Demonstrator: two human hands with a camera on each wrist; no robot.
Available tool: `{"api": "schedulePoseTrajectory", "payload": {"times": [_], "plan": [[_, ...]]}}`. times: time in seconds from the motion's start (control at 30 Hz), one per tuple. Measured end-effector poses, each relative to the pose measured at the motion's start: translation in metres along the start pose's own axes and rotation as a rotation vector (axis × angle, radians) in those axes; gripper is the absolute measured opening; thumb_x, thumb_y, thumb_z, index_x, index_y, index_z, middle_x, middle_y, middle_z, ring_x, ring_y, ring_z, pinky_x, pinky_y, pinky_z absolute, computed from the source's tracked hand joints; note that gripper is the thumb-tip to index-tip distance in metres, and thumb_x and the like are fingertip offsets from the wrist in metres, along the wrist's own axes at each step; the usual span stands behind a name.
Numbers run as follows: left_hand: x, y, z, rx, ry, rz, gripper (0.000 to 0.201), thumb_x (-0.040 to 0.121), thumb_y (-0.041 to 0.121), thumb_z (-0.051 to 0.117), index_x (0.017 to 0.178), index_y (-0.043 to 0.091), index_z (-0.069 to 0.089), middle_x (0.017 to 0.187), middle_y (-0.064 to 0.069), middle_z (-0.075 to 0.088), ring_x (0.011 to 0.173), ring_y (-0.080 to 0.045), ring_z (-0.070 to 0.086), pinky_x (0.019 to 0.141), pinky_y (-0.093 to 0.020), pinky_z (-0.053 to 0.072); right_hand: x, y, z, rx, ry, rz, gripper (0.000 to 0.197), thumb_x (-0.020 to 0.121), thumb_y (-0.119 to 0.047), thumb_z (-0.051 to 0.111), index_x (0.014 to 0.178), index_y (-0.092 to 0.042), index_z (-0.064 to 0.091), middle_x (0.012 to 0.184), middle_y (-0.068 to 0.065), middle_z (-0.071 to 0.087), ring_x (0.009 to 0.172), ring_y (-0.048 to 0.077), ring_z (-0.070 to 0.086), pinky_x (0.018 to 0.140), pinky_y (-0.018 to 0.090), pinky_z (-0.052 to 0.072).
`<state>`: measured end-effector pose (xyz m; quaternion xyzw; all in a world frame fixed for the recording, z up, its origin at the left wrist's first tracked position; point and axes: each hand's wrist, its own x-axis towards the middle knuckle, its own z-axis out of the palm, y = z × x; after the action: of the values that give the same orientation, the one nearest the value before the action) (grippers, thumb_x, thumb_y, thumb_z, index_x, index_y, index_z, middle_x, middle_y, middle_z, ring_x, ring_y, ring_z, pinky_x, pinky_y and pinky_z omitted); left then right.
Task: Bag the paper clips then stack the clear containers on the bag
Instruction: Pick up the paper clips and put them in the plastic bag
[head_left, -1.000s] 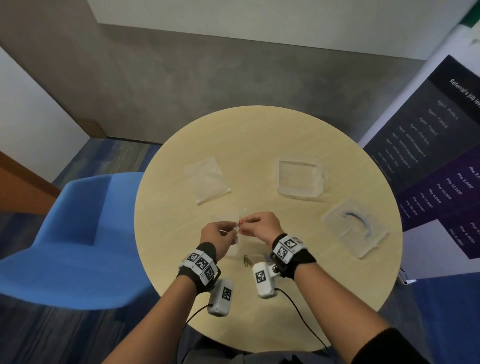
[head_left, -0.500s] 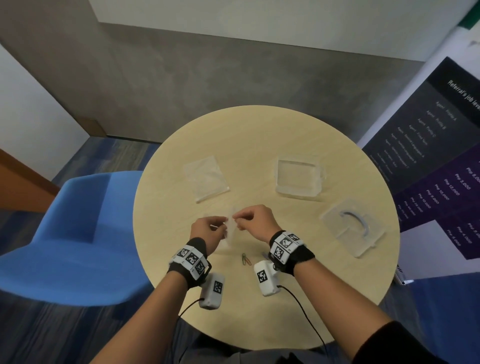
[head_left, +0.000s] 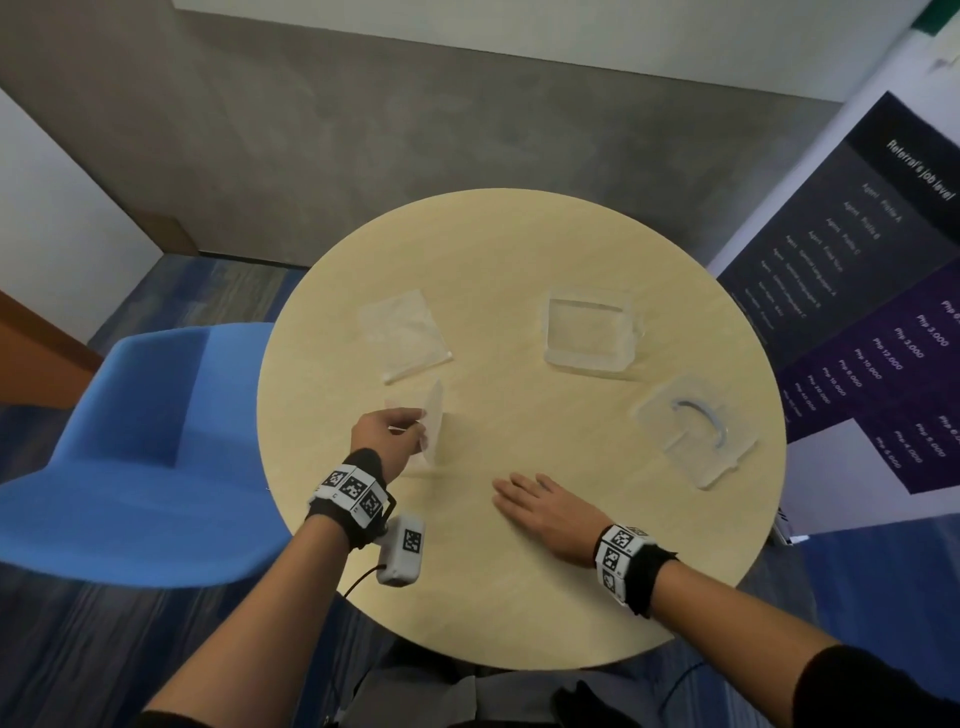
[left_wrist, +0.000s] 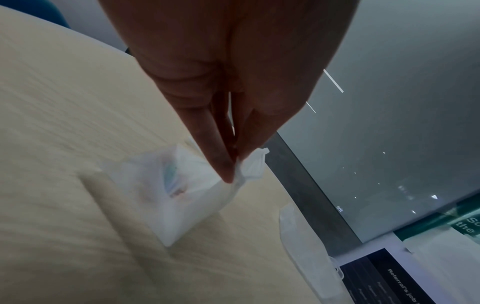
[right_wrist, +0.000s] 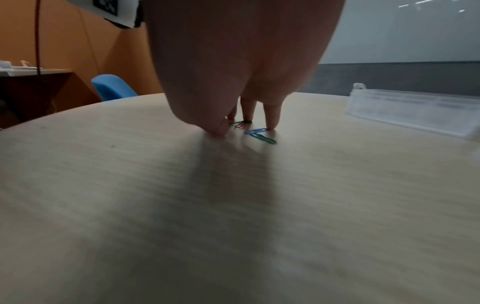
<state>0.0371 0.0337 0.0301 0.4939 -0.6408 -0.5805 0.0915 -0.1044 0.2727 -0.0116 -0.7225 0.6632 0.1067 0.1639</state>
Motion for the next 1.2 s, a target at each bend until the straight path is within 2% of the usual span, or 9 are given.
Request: {"api": "schedulePoseTrajectory", "payload": {"times": [0.23, 0.33, 0.43, 0.53, 0.6, 0.93, 1.03, 1.13, 1.2], "plan": [[-0.007, -0.003, 0.010, 0.021, -0.044, 0.005, 0.023, 0.083, 0.011, 0.063, 0.103, 0.015, 0.074, 0.083, -0.008, 0.077, 0.082, -0.025, 0.075, 0.092, -0.040, 0.056, -0.022, 0.012, 0.018, 0.163, 0.115, 0.068, 0.068, 0.069, 0.014, 0.067, 0.133, -0.003, 0.049, 0.138, 0.023, 0.053, 0.124, 0.036, 0.055, 0.098, 0.044, 0.051], [-0.010, 0.003, 0.012, 0.027, -0.050, 0.015, 0.023, 0.084, 0.010, 0.062, 0.103, 0.015, 0.074, 0.083, -0.008, 0.076, 0.081, -0.025, 0.075, 0.091, -0.038, 0.056, -0.025, 0.010, 0.012, 0.185, 0.126, 0.174, 0.046, 0.098, -0.006, 0.047, 0.143, -0.006, 0.038, 0.151, 0.015, 0.038, 0.137, 0.027, 0.040, 0.110, 0.035, 0.036], [-0.012, 0.006, 0.012, 0.042, -0.046, 0.024, 0.024, 0.084, 0.009, 0.062, 0.104, 0.015, 0.074, 0.084, -0.007, 0.076, 0.082, -0.024, 0.074, 0.090, -0.037, 0.057, -0.026, 0.014, 0.015, 0.200, 0.090, 0.268, 0.043, 0.103, -0.028, 0.039, 0.143, -0.012, 0.041, 0.146, 0.007, 0.043, 0.131, 0.022, 0.046, 0.107, 0.032, 0.036], [-0.014, 0.007, 0.012, 0.056, -0.042, 0.020, 0.025, 0.084, 0.009, 0.062, 0.105, 0.014, 0.074, 0.082, -0.006, 0.075, 0.080, -0.023, 0.075, 0.088, -0.035, 0.057, -0.028, 0.018, 0.018, 0.190, 0.100, 0.216, 0.029, 0.089, -0.006, 0.061, 0.117, -0.003, 0.062, 0.124, 0.018, 0.061, 0.108, 0.033, 0.061, 0.083, 0.038, 0.057], [-0.015, 0.007, 0.013, 0.064, -0.045, 0.016, 0.025, 0.083, 0.010, 0.062, 0.104, 0.015, 0.074, 0.083, -0.006, 0.076, 0.081, -0.023, 0.074, 0.088, -0.036, 0.057, -0.026, 0.022, 0.019, 0.160, 0.084, 0.186, 0.027, 0.071, -0.001, 0.075, 0.097, -0.005, 0.068, 0.104, 0.015, 0.069, 0.090, 0.031, 0.067, 0.065, 0.030, 0.059], [-0.020, 0.013, 0.022, 0.092, -0.070, 0.017, 0.024, 0.085, 0.008, 0.061, 0.104, 0.015, 0.074, 0.080, -0.004, 0.075, 0.080, -0.022, 0.075, 0.090, -0.036, 0.056, 0.013, 0.022, -0.026, 0.056, -0.050, 0.246, 0.016, 0.087, 0.007, 0.051, 0.098, 0.003, 0.061, 0.099, 0.022, 0.064, 0.094, 0.037, 0.061, 0.075, 0.043, 0.049], [-0.021, 0.014, 0.026, 0.107, -0.082, 0.026, 0.023, 0.085, 0.008, 0.060, 0.102, 0.017, 0.074, 0.078, -0.003, 0.075, 0.080, -0.023, 0.075, 0.090, -0.037, 0.056, 0.016, 0.041, -0.038, 0.306, 0.035, 0.464, 0.017, 0.086, 0.001, 0.057, 0.099, -0.001, 0.067, 0.101, 0.019, 0.069, 0.094, 0.033, 0.064, 0.081, 0.037, 0.050], [-0.018, 0.013, 0.027, 0.103, -0.080, 0.027, 0.023, 0.085, 0.009, 0.061, 0.101, 0.018, 0.074, 0.082, -0.004, 0.076, 0.080, -0.022, 0.075, 0.089, -0.038, 0.057, 0.003, 0.070, -0.034, 0.834, 0.286, 0.748, 0.016, 0.081, -0.009, 0.070, 0.095, -0.010, 0.077, 0.092, 0.011, 0.076, 0.077, 0.019, 0.068, 0.078, 0.027, 0.055], [-0.017, 0.012, 0.027, 0.108, -0.076, 0.030, 0.022, 0.084, 0.010, 0.062, 0.101, 0.018, 0.074, 0.083, -0.004, 0.076, 0.081, -0.022, 0.074, 0.089, -0.038, 0.057, -0.011, 0.081, -0.026, 1.197, 0.293, 0.818, 0.009, 0.083, -0.011, 0.072, 0.090, -0.012, 0.078, 0.090, 0.014, 0.077, 0.073, 0.020, 0.070, 0.079, 0.030, 0.058]]}}
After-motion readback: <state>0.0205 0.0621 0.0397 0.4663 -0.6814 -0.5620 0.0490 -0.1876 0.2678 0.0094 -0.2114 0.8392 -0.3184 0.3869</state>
